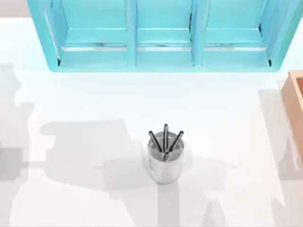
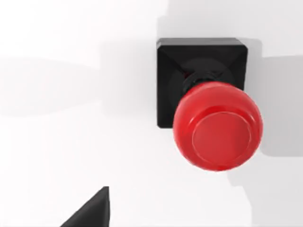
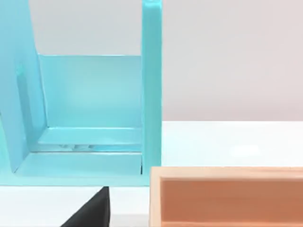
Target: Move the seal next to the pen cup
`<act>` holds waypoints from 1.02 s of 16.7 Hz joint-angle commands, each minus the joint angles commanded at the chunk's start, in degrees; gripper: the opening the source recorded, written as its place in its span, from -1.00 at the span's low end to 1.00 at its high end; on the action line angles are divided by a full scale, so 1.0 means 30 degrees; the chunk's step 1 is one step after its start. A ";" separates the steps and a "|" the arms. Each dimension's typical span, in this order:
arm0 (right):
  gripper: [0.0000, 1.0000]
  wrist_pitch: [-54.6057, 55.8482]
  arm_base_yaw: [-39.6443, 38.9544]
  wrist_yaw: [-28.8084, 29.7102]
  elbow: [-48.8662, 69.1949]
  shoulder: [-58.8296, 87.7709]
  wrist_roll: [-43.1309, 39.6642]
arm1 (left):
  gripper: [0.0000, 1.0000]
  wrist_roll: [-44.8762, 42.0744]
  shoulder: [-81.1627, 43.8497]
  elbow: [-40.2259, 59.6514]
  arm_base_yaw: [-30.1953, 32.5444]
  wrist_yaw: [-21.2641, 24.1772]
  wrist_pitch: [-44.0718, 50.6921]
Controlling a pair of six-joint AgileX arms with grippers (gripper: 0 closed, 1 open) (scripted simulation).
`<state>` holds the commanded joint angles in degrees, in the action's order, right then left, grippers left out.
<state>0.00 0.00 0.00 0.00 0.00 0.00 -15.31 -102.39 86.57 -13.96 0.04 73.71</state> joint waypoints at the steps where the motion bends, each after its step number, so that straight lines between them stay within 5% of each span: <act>1: 1.00 0.0000 0.0000 0.0000 0.0000 0.0000 0.0000 | 1.00 -0.0033 -0.0198 0.0195 -0.0032 -0.0001 0.0148; 9: 1.00 0.0000 0.0000 0.0000 0.0000 0.0000 0.0000 | 1.00 -0.0001 -0.0364 -0.0527 0.0016 -0.0001 -0.0621; 17: 1.00 0.0000 0.0000 0.0000 0.0000 0.0000 0.0000 | 1.00 -0.0121 -0.1802 -0.5269 -0.0096 0.0006 -0.6939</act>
<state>0.00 0.00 0.00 0.00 0.00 0.00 -15.67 -107.79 70.76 -14.25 0.06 52.89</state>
